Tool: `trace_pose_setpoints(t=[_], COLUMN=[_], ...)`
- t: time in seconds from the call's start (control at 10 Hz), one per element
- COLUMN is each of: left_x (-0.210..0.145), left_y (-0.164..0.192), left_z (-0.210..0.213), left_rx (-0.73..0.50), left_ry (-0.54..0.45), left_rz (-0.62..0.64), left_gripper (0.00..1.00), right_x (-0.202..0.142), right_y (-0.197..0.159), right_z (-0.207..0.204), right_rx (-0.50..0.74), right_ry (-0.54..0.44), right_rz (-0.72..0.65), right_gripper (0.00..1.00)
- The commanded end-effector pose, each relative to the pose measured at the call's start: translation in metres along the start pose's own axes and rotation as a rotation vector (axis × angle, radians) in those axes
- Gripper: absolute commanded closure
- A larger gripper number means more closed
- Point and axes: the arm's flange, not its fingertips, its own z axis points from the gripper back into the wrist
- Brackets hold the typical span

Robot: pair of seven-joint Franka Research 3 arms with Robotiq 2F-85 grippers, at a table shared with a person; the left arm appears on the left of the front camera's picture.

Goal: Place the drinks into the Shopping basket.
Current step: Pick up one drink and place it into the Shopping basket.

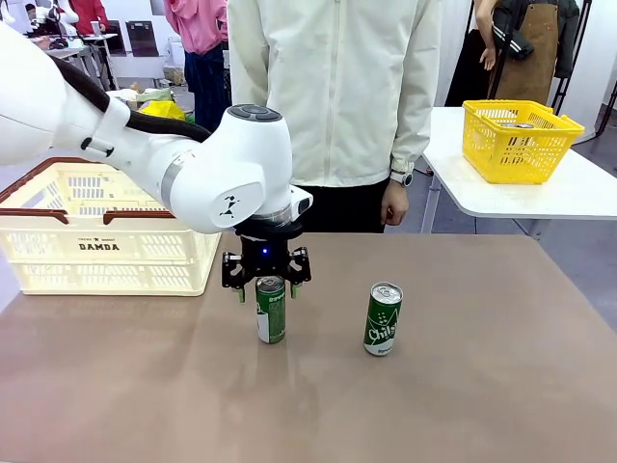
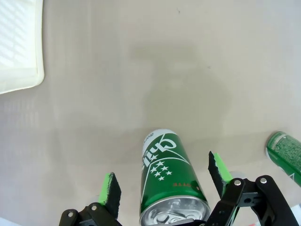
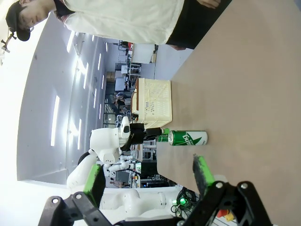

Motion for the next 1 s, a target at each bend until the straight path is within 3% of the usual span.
trace_pose_setpoints(t=[0.0,0.6,0.7,0.8,0.9], left_x=[0.0034,-0.0003,-0.0004,-0.0012,-0.0027], left_y=[-0.0074,-0.0077,-0.0086,-0.0092,-0.0098], left_z=[-0.0002,-0.0021,-0.0032,-0.0035,-0.0036], left_rx=[0.015,0.026,0.025,0.025,0.030], left_ry=[0.016,0.055,0.063,0.068,0.071], left_rz=[0.017,-0.003,-0.008,-0.012,-0.016], left_gripper=[0.00,0.00,0.07,0.65,1.00], right_x=[-0.0010,-0.0010,-0.0010,-0.0010,-0.0010], right_y=[0.0006,0.0006,0.0006,0.0006,0.0006], right_z=[0.0017,0.0017,0.0017,0.0017,0.0017], right_rx=[0.004,0.004,0.004,0.004,0.004], right_ry=[0.009,0.009,0.009,0.009,0.009], right_rz=[0.021,0.021,0.021,0.021,0.021], right_gripper=[0.00,0.00,0.00,0.00,0.00])
